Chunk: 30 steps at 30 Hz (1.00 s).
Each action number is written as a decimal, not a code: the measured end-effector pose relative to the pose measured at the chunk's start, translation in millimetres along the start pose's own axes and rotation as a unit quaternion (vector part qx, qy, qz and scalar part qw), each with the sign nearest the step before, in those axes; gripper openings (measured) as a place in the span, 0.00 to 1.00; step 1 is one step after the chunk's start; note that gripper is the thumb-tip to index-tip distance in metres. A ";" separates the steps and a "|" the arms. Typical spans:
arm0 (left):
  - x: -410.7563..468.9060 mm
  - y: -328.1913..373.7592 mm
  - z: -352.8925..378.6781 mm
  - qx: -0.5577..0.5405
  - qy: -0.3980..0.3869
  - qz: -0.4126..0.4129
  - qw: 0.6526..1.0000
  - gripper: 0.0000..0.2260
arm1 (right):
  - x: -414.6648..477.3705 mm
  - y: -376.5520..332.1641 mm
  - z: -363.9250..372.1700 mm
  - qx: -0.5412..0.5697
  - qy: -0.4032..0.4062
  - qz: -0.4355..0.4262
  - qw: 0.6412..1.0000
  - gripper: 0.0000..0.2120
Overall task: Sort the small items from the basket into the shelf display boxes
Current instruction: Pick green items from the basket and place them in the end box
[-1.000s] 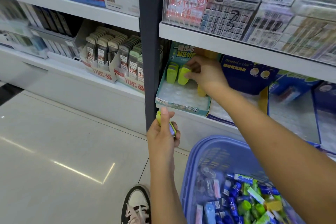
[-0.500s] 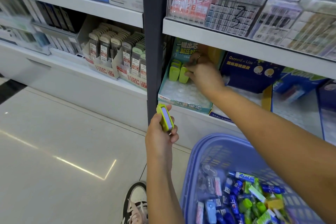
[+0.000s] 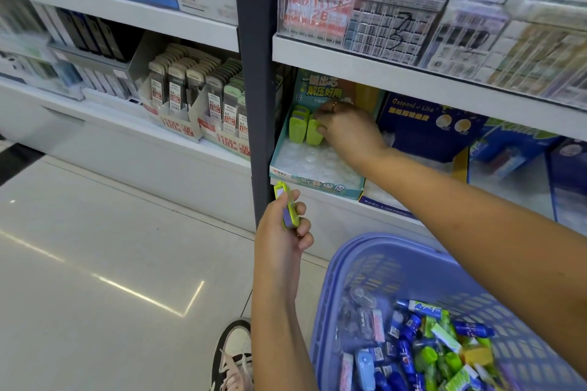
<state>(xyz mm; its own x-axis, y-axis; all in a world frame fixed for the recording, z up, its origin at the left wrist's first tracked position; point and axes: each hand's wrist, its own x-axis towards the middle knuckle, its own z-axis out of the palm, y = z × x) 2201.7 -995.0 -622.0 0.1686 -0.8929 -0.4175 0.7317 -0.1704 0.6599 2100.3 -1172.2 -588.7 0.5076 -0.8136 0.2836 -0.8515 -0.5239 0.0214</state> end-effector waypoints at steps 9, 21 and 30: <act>7.9 -9.0 -6.3 0.025 -0.008 0.017 1.000 0.12 | -2.5 7.1 -1.1 0.074 -0.009 0.044 0.996 0.12; 2.2 -7.1 -0.1 -0.004 -0.007 0.065 0.998 0.20 | -7.8 -7.9 7.3 0.026 -0.041 0.058 0.997 0.20; 2.0 -2.6 3.2 -0.037 0.009 0.087 0.995 0.14 | -8.2 -5.0 6.7 0.012 -0.030 0.047 0.998 0.15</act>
<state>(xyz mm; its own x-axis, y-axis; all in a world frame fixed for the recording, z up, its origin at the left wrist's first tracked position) 2198.1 -997.7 -622.6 0.3083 -0.8983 -0.3129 0.7370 0.0177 0.6756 2101.3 -1164.6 -597.6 0.4323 -0.8730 0.2255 -0.8931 -0.4491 -0.0262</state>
